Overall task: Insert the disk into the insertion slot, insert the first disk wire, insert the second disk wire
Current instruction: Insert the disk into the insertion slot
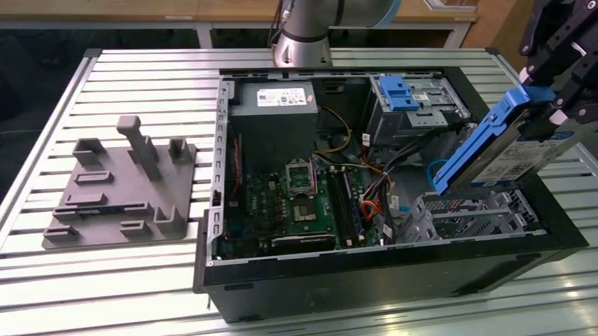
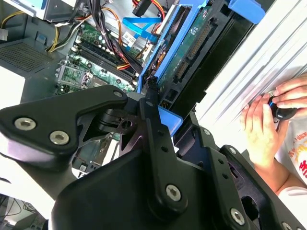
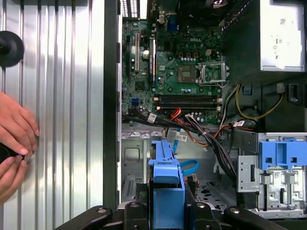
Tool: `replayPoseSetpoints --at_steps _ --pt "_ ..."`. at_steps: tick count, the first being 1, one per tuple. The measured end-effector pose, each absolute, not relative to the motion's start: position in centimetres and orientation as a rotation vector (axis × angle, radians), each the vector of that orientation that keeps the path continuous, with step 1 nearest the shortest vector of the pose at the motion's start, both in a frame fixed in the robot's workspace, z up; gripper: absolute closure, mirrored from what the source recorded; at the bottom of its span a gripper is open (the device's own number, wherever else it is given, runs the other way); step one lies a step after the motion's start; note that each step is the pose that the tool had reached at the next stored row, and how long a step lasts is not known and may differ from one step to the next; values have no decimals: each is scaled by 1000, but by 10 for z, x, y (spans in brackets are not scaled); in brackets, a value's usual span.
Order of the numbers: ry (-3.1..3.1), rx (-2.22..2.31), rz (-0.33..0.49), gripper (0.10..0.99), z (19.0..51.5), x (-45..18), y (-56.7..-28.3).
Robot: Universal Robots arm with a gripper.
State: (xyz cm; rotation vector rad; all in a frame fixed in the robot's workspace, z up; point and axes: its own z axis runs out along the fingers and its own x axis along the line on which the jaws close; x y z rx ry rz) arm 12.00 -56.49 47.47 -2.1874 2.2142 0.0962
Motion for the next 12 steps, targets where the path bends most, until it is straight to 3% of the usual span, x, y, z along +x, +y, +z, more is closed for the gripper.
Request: replayPoseSetpoints --at_steps 12 --pt "2214 -2188 96 725 471 121 -565"
